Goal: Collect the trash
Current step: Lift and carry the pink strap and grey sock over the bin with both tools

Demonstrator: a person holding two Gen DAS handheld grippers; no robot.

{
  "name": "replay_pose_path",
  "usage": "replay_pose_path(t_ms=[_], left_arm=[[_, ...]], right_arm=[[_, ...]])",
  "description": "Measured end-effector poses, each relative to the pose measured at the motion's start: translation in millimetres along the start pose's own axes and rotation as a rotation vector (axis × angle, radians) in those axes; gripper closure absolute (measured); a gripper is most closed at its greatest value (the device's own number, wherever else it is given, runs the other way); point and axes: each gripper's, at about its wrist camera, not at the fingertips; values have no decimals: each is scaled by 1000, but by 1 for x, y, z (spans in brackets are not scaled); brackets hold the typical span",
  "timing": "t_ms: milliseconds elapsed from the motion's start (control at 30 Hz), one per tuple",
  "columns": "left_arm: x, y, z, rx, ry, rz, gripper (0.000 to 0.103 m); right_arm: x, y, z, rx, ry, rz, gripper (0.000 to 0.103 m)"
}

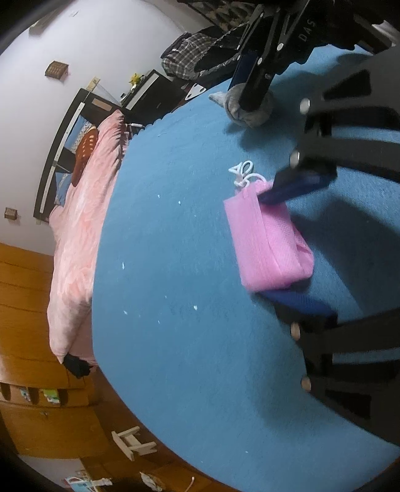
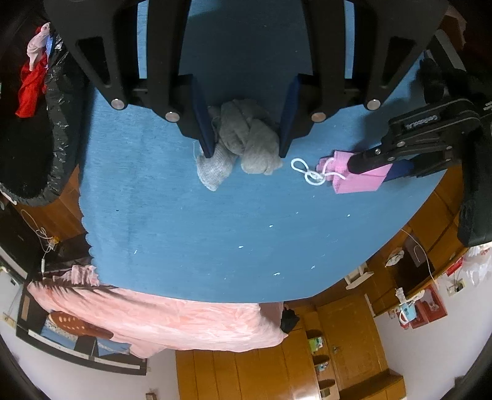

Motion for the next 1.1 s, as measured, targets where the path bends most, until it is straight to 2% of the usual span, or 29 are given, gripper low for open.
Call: replay_pose_path(t_ms=[133, 233, 633, 1100], left_arm=[[4, 5, -1, -4, 16, 13, 87], [7, 8, -4, -11, 33, 11, 91], [34, 33, -22, -24, 109, 49, 95], [65, 87, -45, -78, 191, 90, 95]], right_arm=[[2, 1, 0, 4, 3, -2, 63], [2, 1, 0, 3, 4, -1, 63], [25, 13, -26, 2, 77, 19, 63], [52, 38, -83, -31, 193, 41, 63]])
Point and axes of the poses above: each gripper's, at about its wrist camera, not at the fingertips, and z roughly the way its jaws point, y to its right, x to its top, and after that the axes turned 10 degrees about y, right-handed
